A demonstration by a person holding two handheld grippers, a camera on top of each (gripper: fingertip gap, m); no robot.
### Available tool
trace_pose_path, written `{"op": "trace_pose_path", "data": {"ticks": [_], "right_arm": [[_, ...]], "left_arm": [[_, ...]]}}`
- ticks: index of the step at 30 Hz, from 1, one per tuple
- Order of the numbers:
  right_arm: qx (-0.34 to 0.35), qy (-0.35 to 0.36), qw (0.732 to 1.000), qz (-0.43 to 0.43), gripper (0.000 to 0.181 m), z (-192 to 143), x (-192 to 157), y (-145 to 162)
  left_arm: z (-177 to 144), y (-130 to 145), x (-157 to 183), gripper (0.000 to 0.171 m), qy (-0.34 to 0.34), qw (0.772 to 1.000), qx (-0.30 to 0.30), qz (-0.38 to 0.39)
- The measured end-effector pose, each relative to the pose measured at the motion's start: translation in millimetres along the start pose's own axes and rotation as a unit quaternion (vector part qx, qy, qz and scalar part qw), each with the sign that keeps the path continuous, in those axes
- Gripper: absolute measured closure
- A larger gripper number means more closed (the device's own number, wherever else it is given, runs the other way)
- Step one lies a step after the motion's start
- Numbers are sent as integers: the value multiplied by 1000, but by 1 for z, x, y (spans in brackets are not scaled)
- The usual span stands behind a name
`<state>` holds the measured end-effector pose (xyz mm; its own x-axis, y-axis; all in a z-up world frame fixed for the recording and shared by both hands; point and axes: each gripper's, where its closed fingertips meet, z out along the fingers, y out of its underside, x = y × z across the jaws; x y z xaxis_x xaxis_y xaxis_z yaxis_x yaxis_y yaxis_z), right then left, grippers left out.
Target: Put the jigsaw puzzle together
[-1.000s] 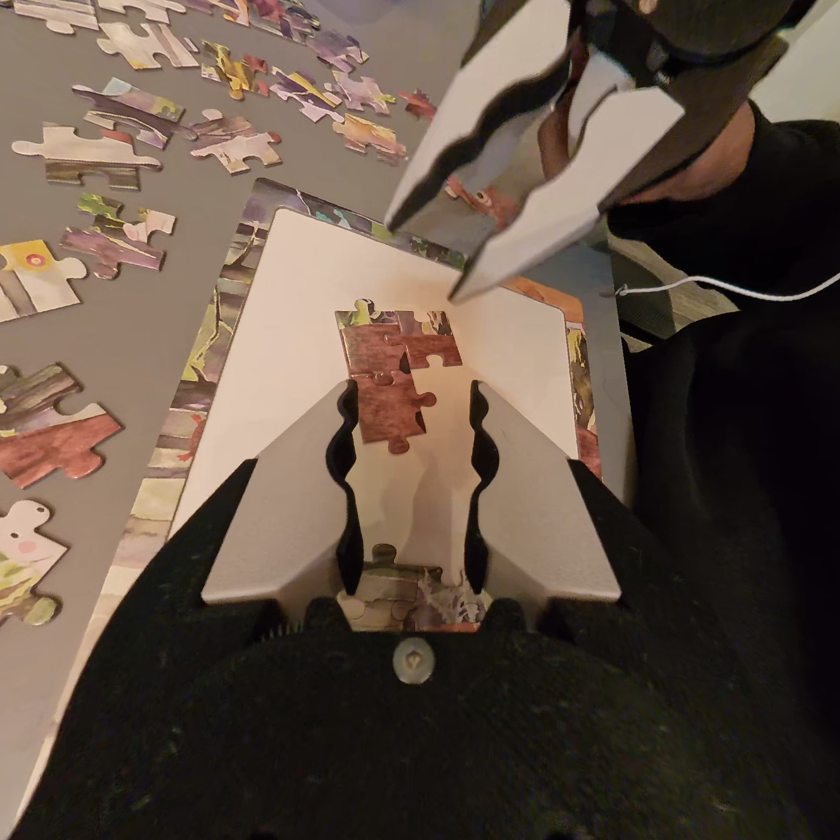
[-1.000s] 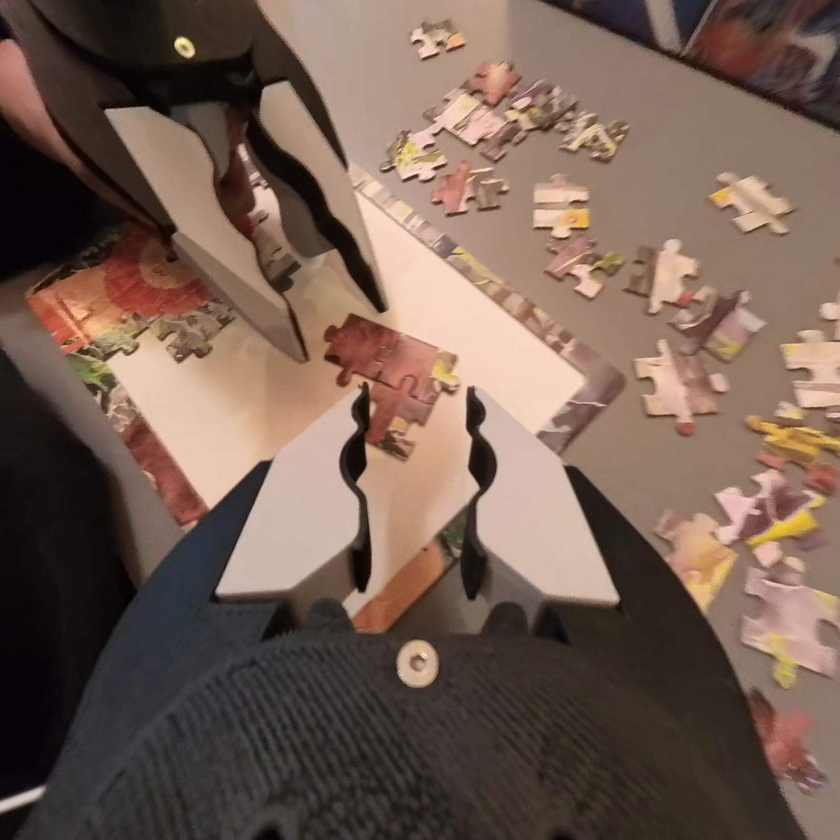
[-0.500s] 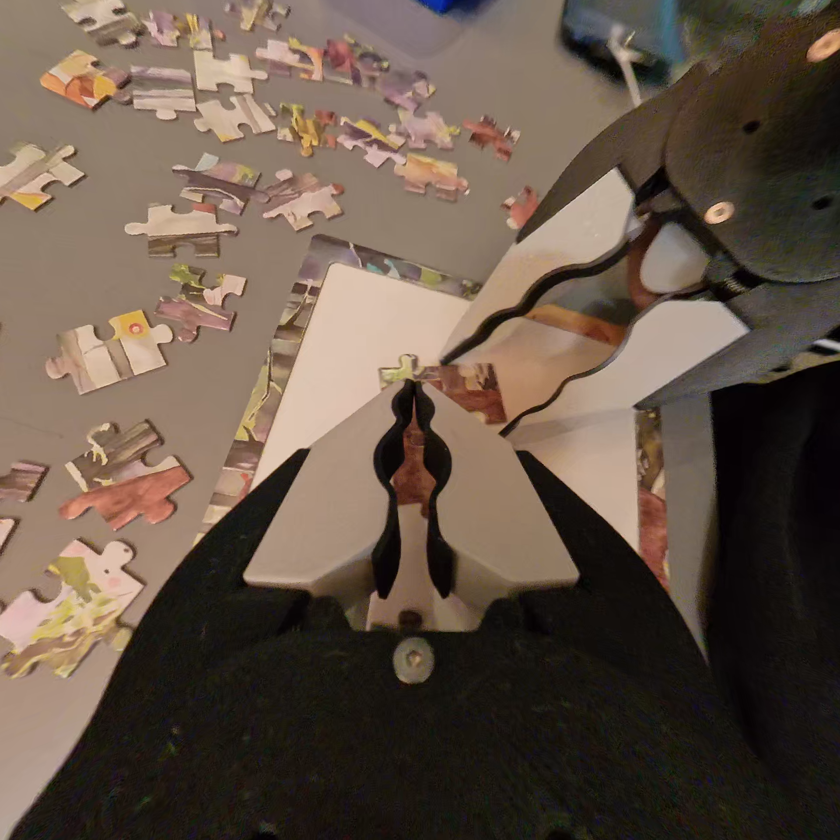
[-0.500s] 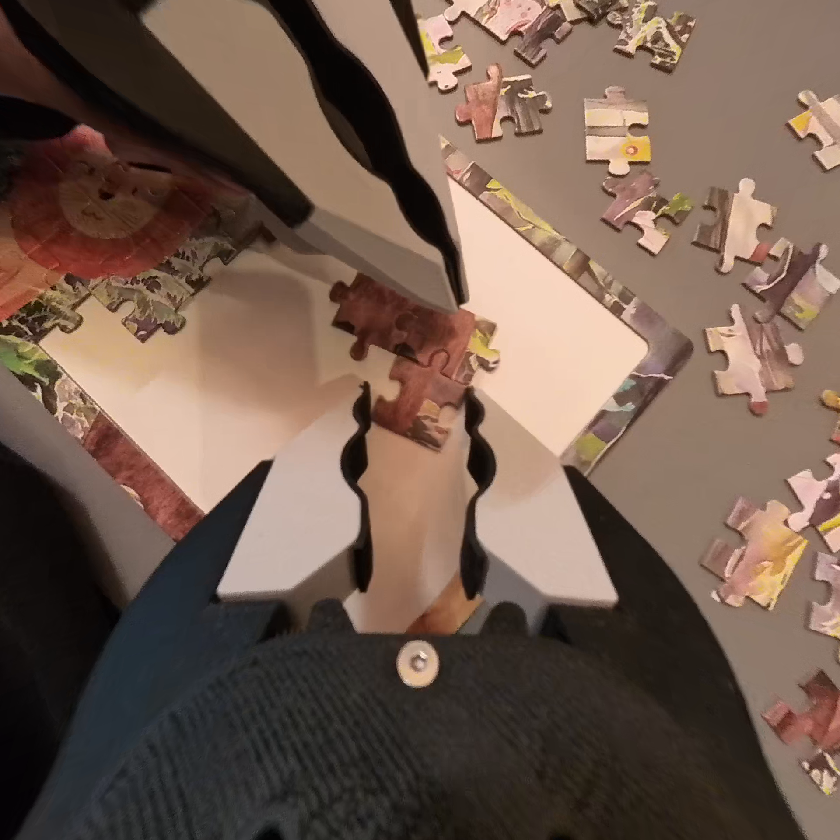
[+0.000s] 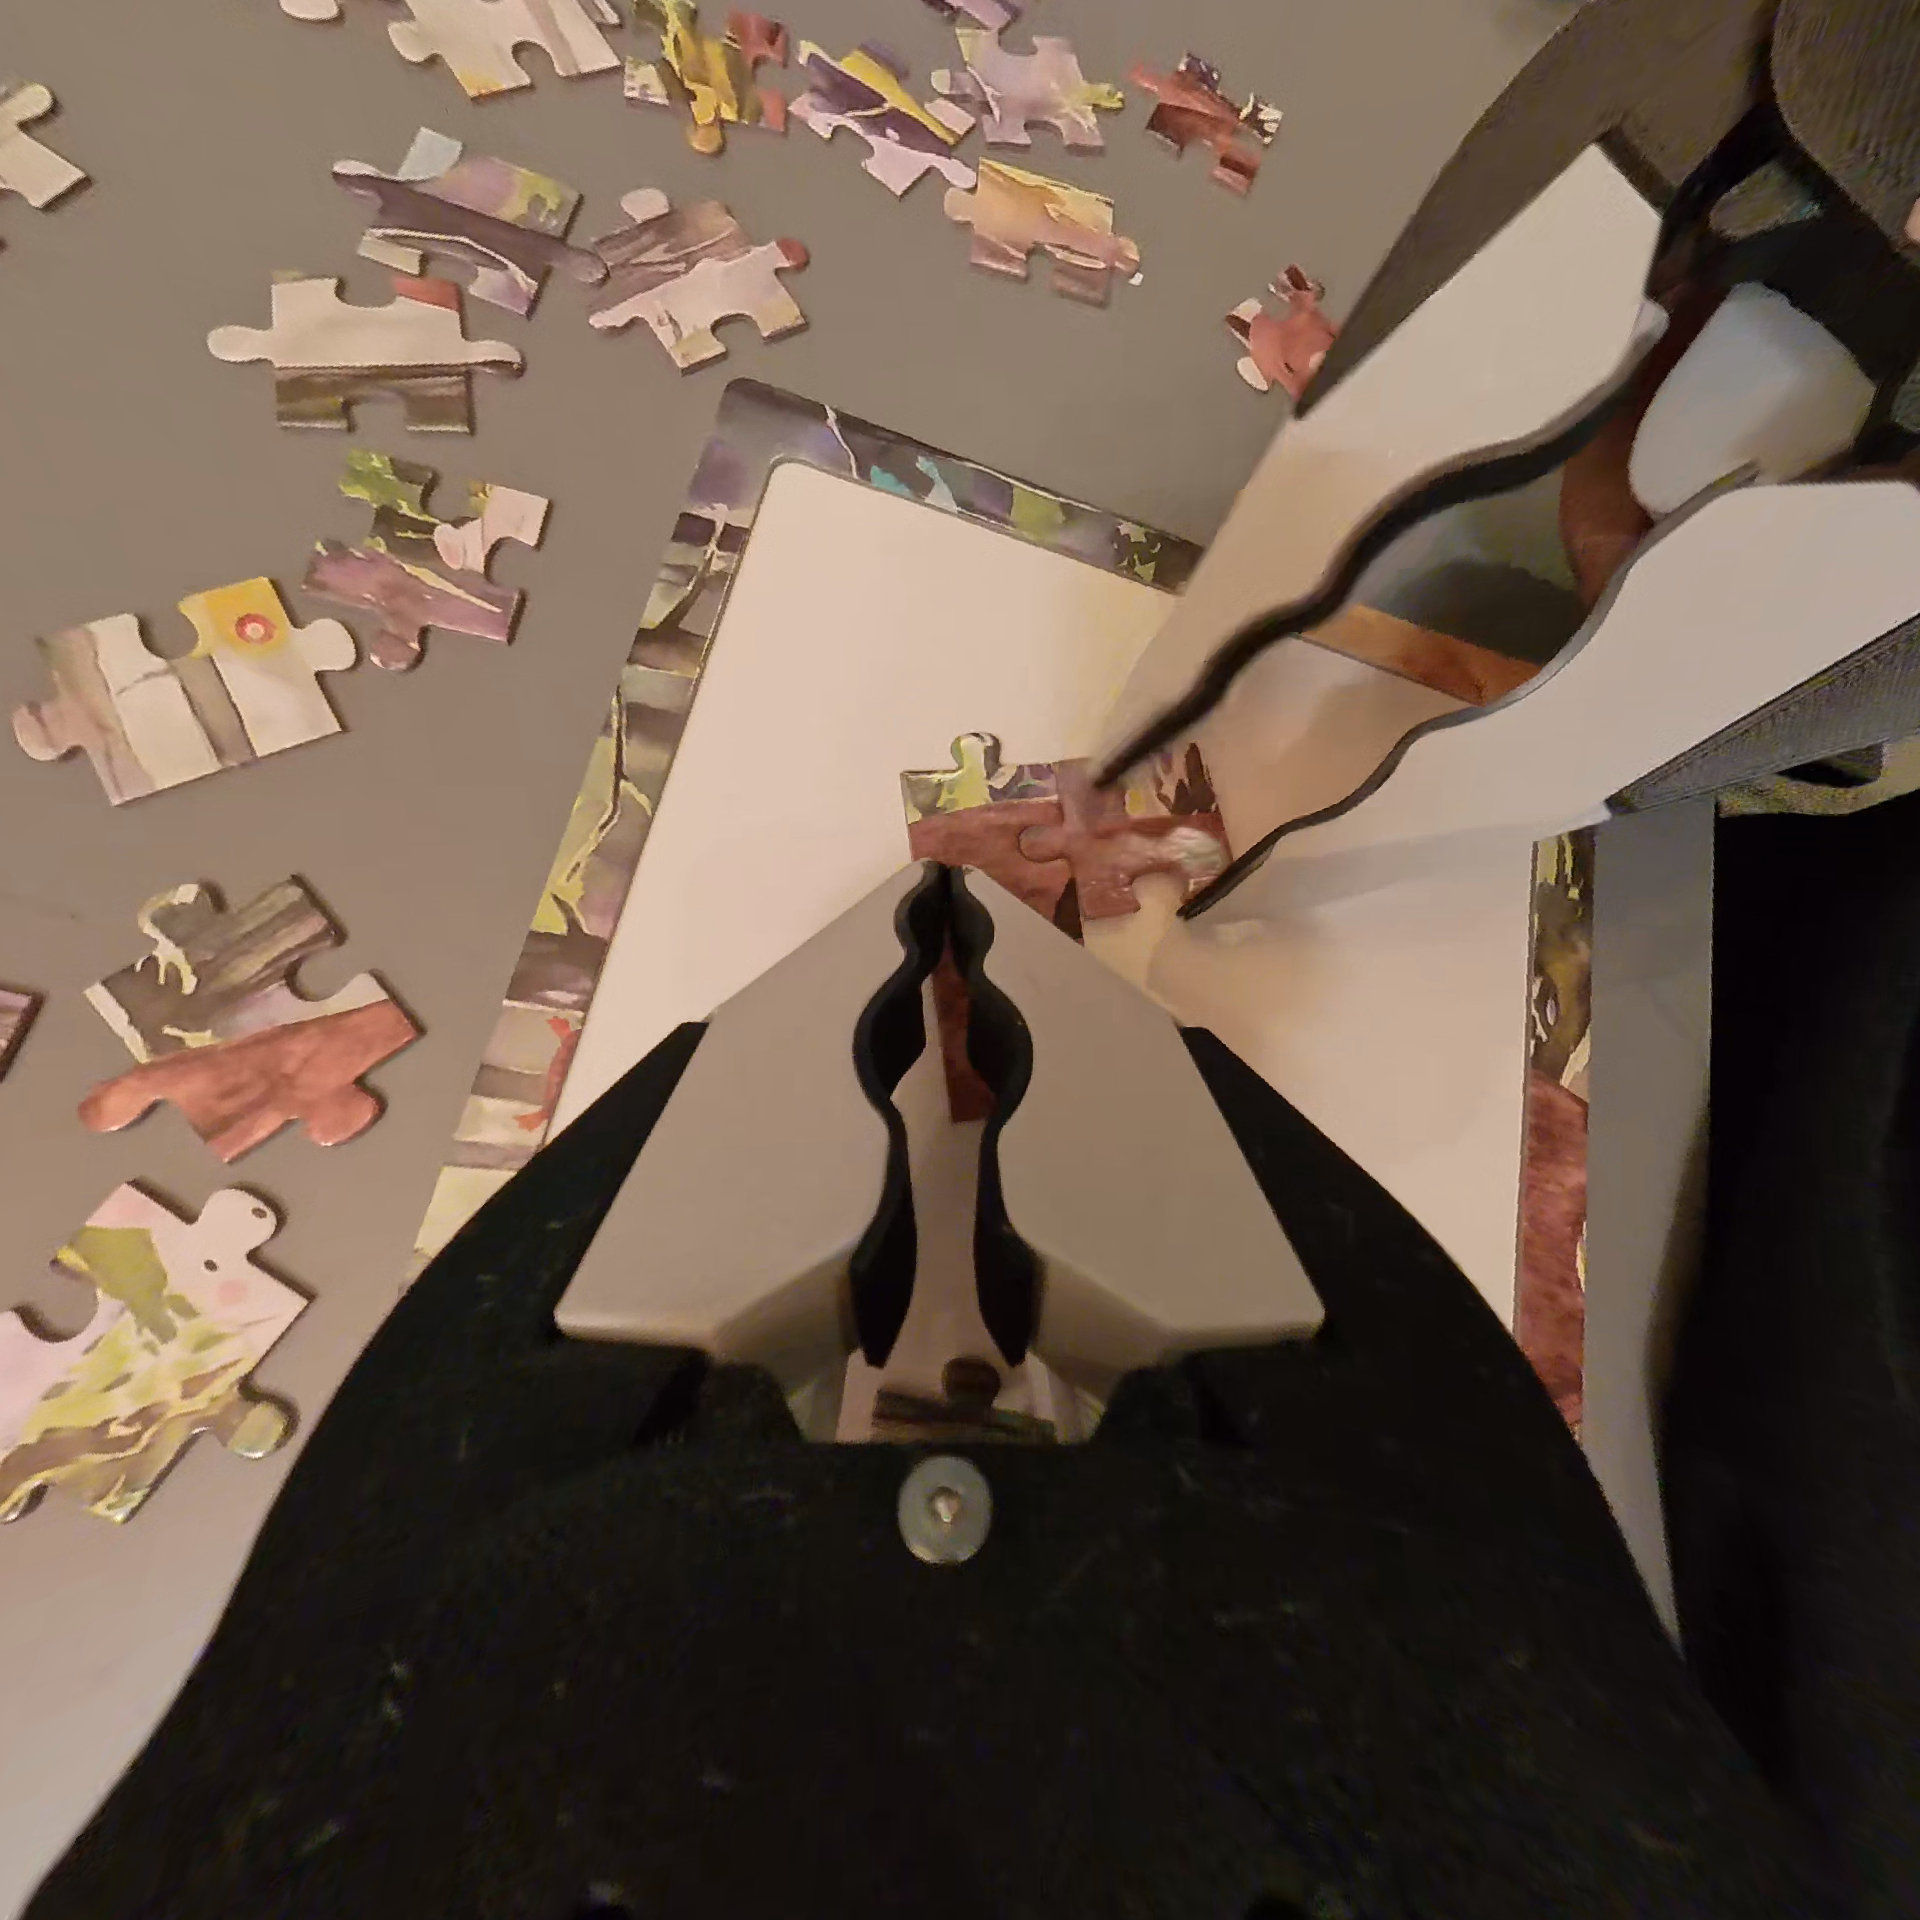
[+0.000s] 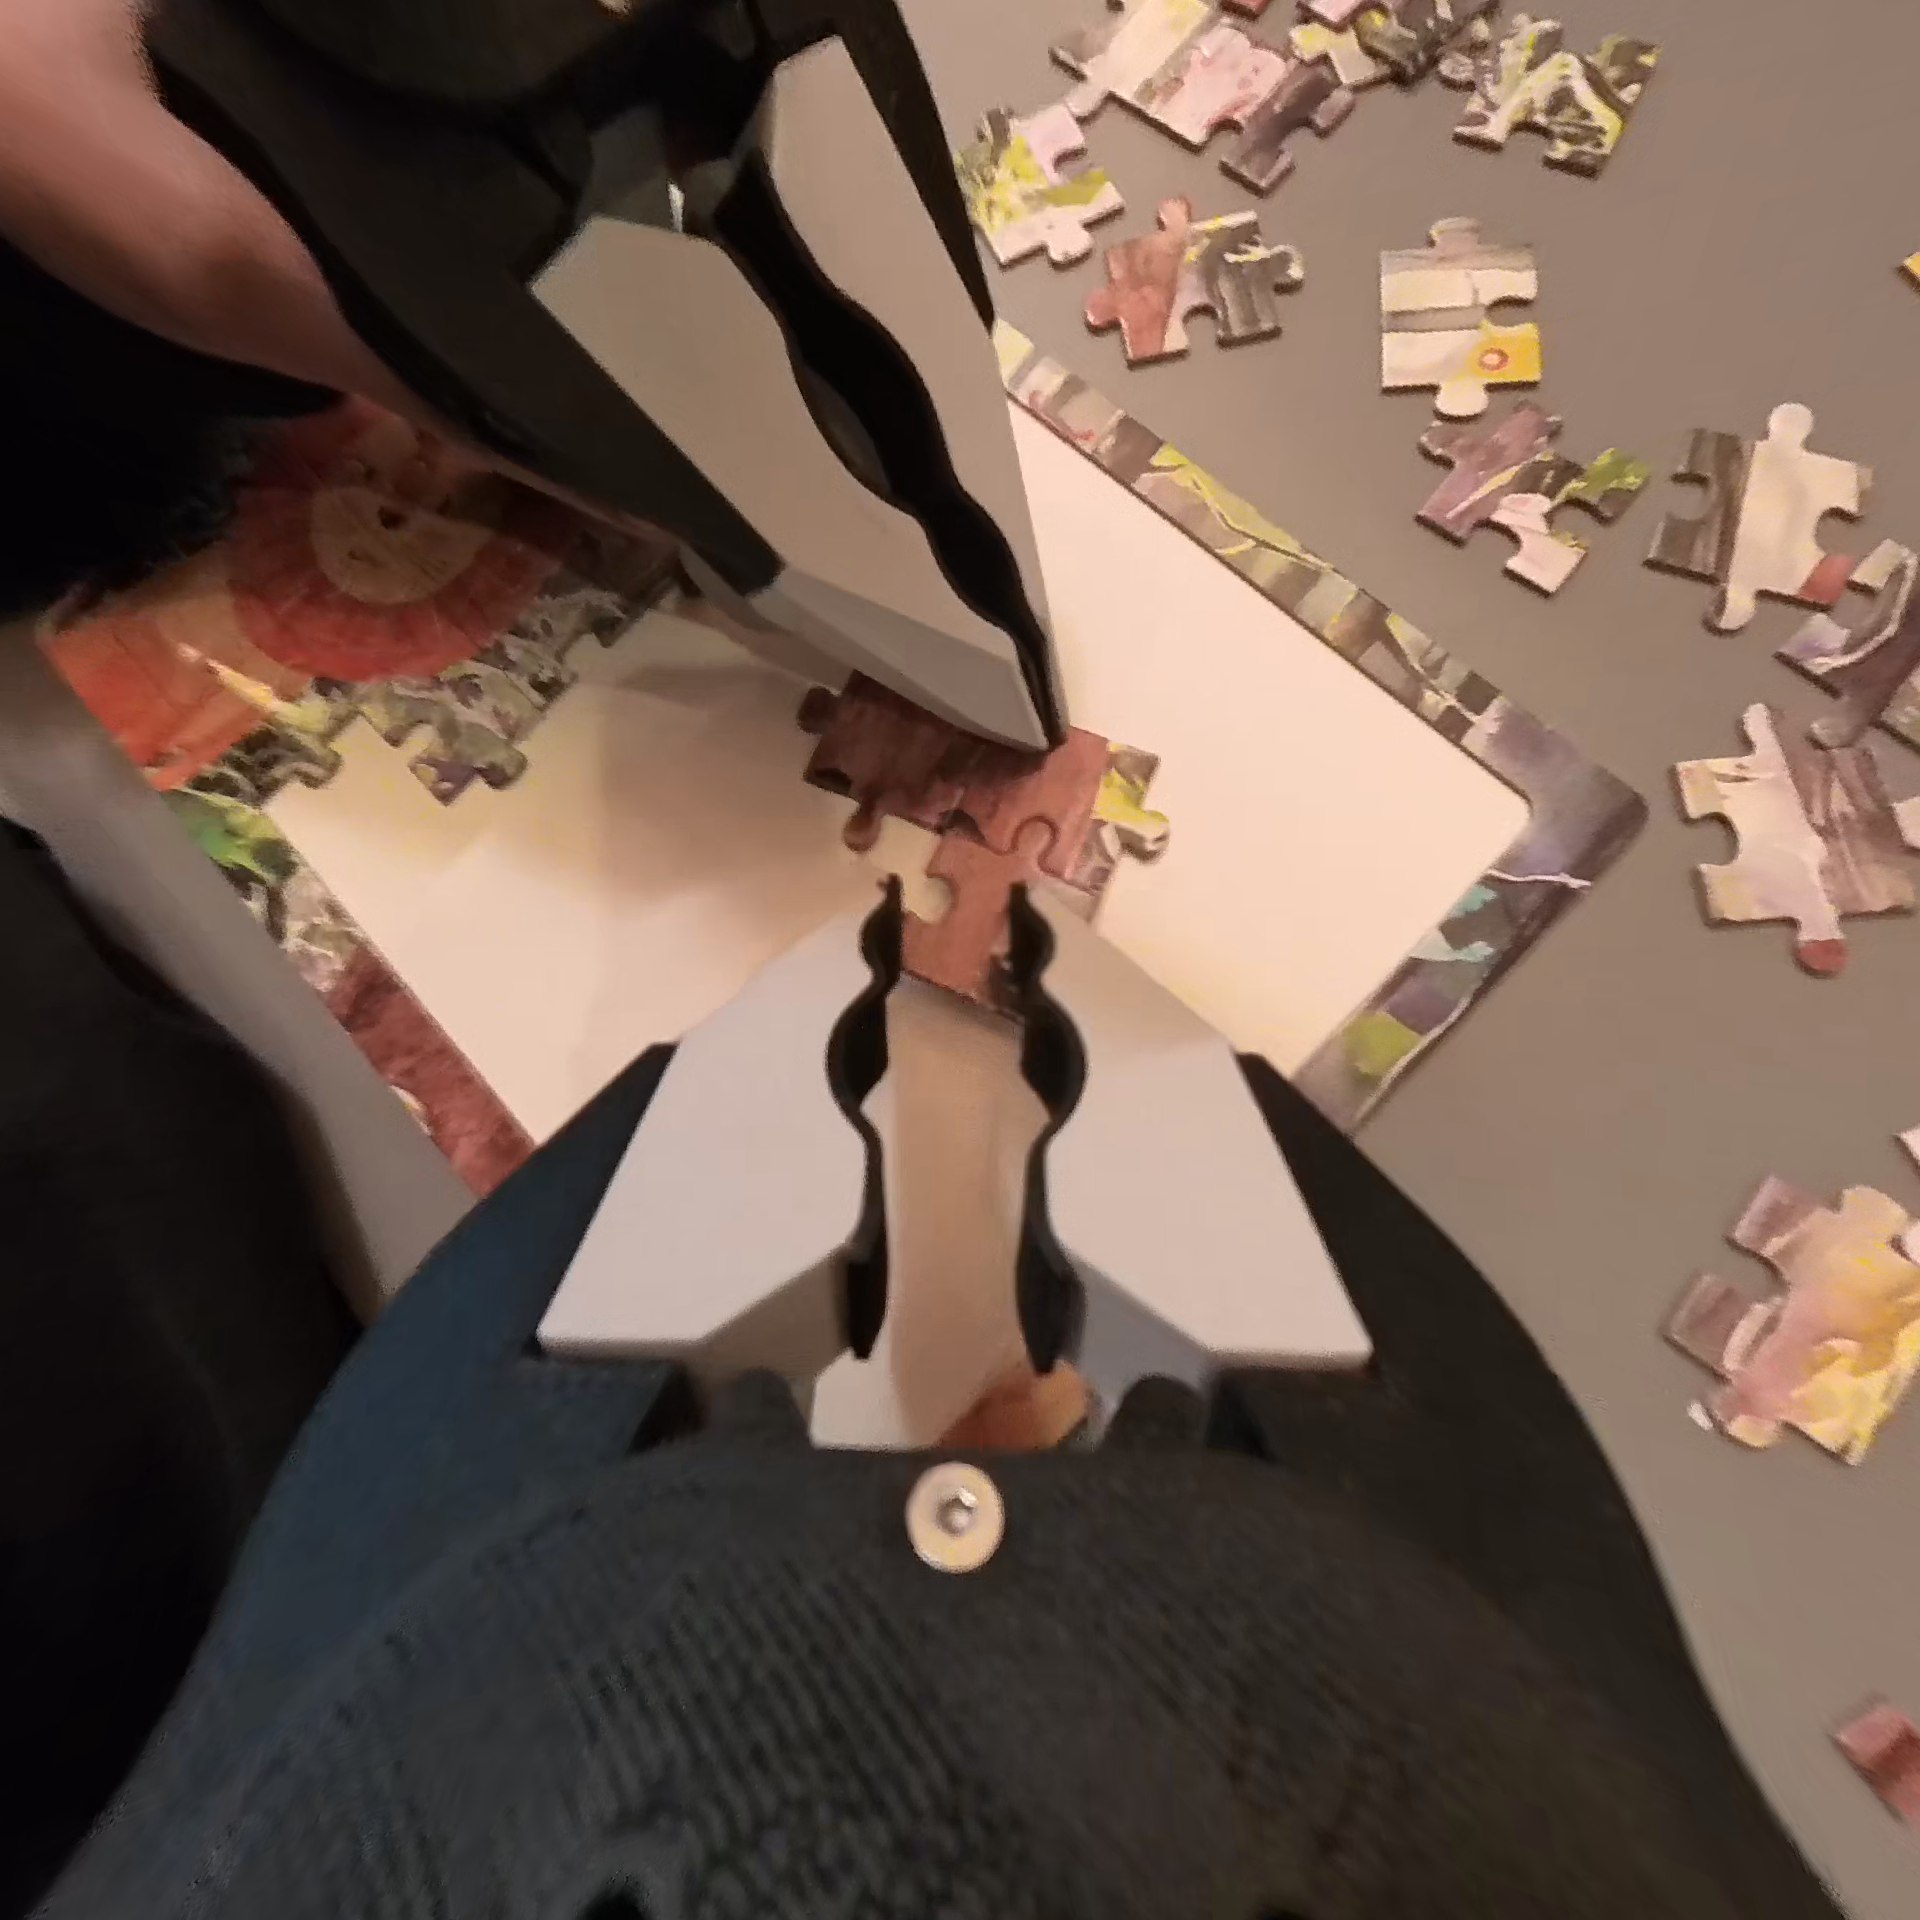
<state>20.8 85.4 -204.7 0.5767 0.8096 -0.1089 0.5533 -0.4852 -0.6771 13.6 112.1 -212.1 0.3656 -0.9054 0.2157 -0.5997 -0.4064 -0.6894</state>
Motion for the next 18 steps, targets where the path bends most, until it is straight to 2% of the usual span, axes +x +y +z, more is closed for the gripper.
{"op": "trace_pose_path", "data": {"ticks": [2,8,12,15,18], "right_arm": [[15,-11,1000,10,166,-2,-2,-4],[-11,27,1000,0,151,-2,11,5],[-17,19,1000,3,134,0,2,4],[-28,53,998,-18,136,3,8,8],[-27,52,998,-16,142,2,9,8]], "left_arm": [[0,0,0,171,1,1000,1,-1],[0,0,0,171,-4,1000,2,4],[0,0,0,171,-1,1000,4,-2],[0,0,0,171,-3,1000,4,0],[0,0,0,171,-3,1000,5,1]]}}
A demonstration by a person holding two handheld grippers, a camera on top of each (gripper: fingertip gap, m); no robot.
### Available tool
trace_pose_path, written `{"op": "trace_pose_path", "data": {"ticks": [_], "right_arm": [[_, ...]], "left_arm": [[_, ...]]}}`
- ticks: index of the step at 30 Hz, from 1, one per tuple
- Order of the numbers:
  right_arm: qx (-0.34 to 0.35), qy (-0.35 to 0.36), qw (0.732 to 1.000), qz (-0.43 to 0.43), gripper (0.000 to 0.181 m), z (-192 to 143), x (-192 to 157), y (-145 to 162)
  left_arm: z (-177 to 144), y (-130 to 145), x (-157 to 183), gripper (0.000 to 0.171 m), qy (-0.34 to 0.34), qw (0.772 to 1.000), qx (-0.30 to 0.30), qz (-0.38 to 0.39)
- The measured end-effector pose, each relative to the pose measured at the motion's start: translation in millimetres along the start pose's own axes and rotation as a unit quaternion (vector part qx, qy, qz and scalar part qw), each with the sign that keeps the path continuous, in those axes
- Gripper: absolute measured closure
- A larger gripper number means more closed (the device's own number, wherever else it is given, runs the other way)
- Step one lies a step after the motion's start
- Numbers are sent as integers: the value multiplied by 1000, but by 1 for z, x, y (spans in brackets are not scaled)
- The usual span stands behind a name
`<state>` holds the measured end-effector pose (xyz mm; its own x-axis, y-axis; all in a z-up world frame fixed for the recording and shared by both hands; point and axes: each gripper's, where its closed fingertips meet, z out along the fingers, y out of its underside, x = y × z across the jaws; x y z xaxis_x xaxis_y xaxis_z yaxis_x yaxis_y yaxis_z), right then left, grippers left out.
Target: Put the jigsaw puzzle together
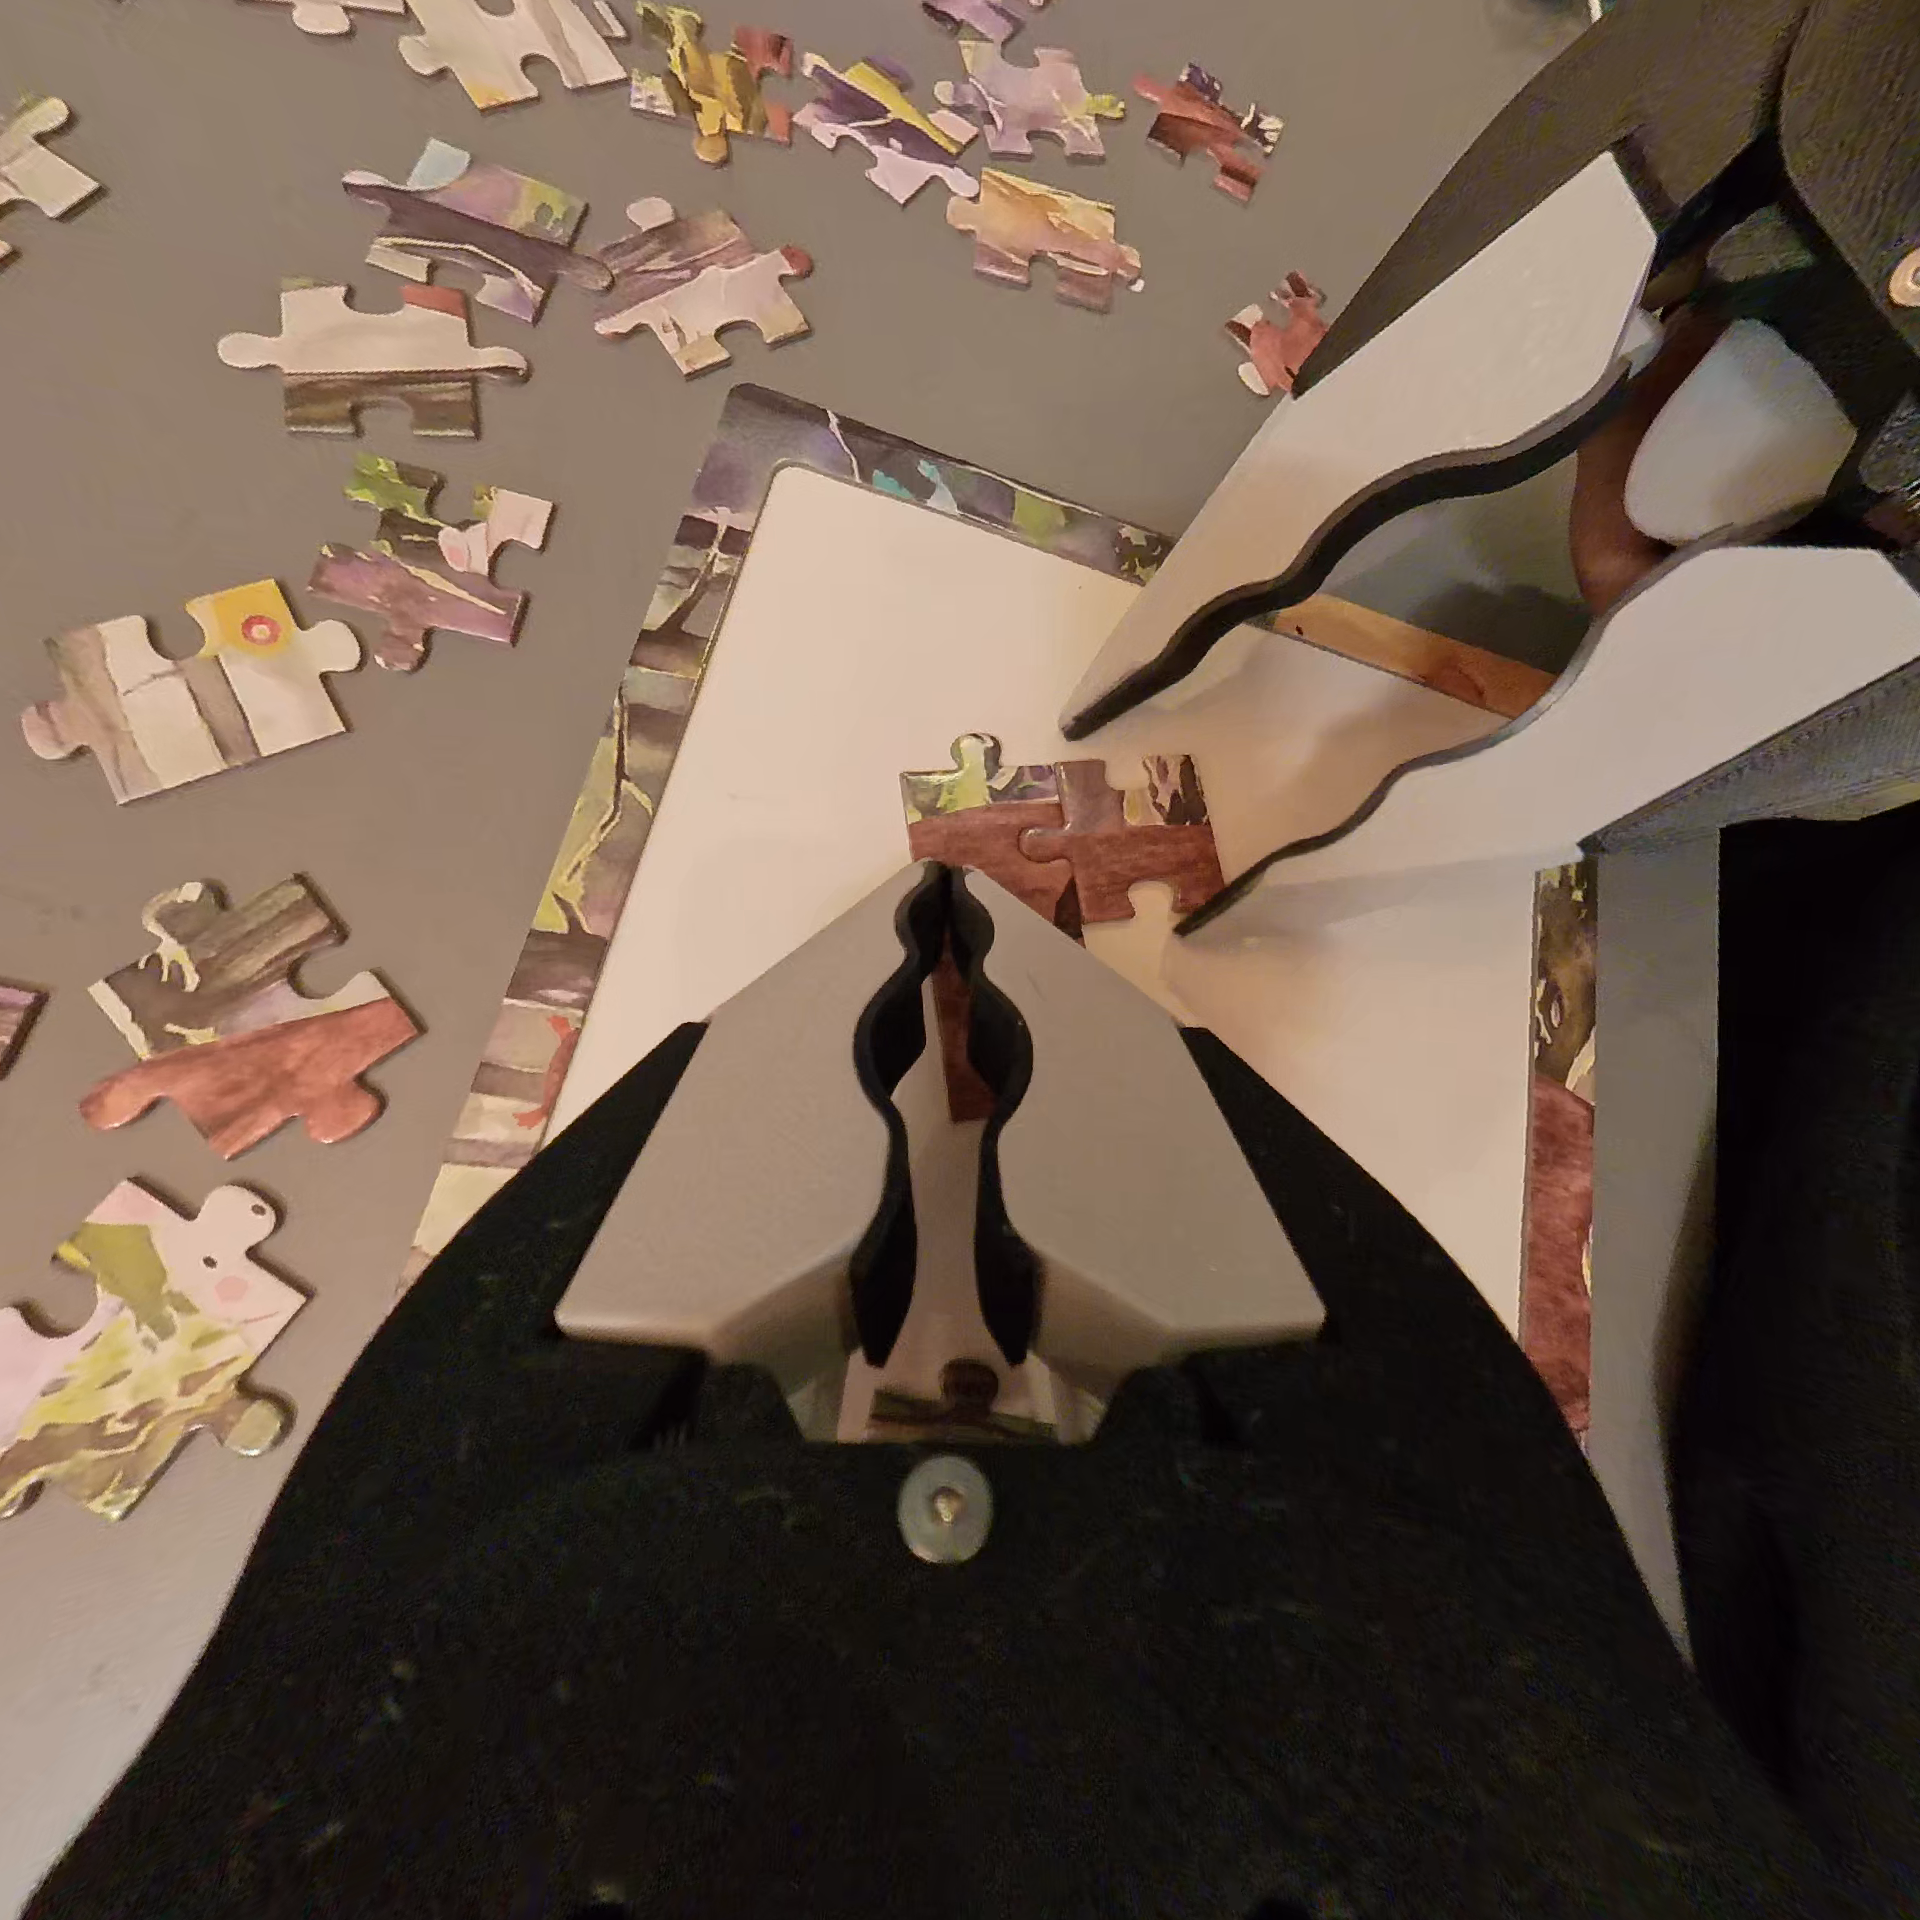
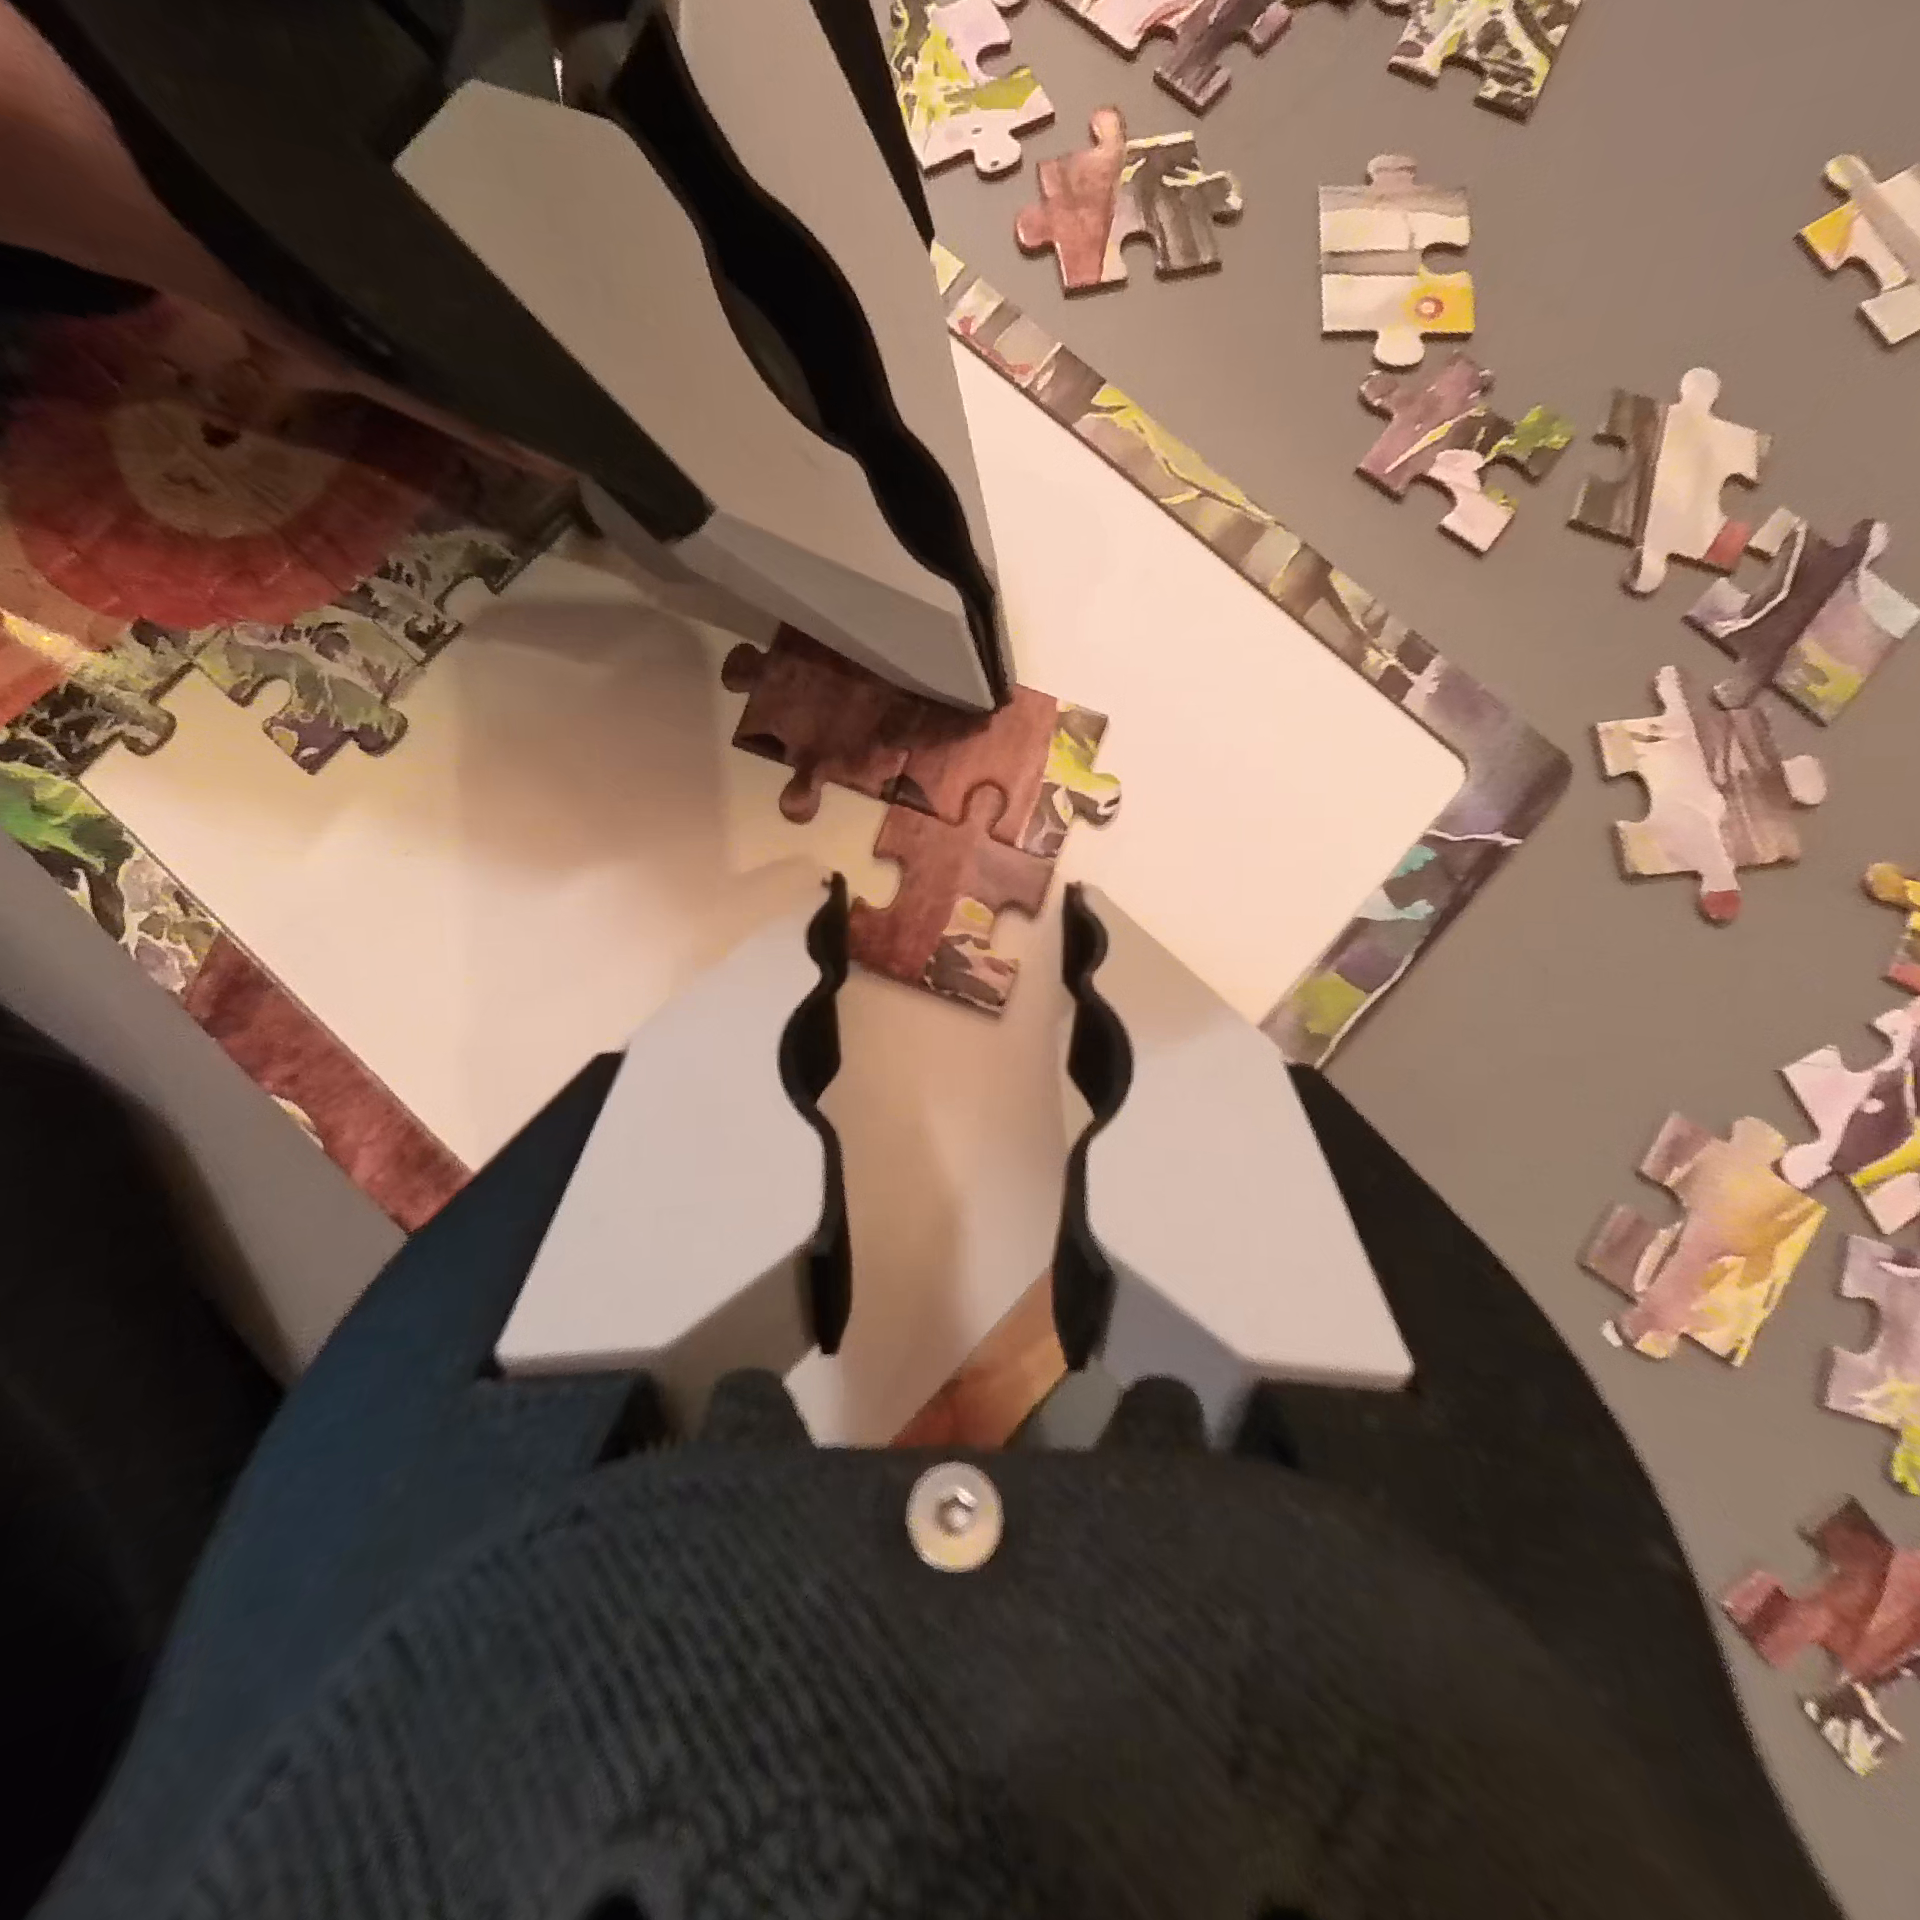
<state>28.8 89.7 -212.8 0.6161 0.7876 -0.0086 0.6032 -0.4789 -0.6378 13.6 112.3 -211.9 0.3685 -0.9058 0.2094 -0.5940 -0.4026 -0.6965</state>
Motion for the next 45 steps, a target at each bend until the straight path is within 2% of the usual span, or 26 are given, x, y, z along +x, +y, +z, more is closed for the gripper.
{"op": "trace_pose_path", "data": {"ticks": [5,10,14,17,21,25,28,31,41,43,45], "right_arm": [[-4,14,1000,-15,148,-5,5,0],[35,48,997,-41,149,-20,18,-17],[57,39,992,-103,148,-26,12,-23],[57,37,987,-144,150,-27,12,-17],[28,-13,995,-90,136,-18,11,-1],[38,-53,998,-23,135,-8,7,-1],[23,-24,999,-36,147,-3,12,2],[17,-33,998,-42,164,-2,5,2],[37,-41,998,-39,165,-11,7,-4],[44,-16,998,-39,165,-22,21,-7],[45,40,997,-37,165,-40,53,-5]], "left_arm": [[0,0,0,171,-2,1000,0,3],[0,0,0,171,-2,1000,0,4],[0,0,0,171,-3,1000,0,4],[0,0,0,171,-3,1000,0,4],[0,0,0,171,-2,1000,0,4],[0,0,0,171,-2,1000,0,4],[0,0,0,171,-2,1000,0,4],[0,0,0,171,-3,1000,0,4],[0,0,0,171,-4,1000,0,5],[0,-1,0,171,-5,1000,2,6],[-1,-3,-2,171,-11,1000,8,8]]}}
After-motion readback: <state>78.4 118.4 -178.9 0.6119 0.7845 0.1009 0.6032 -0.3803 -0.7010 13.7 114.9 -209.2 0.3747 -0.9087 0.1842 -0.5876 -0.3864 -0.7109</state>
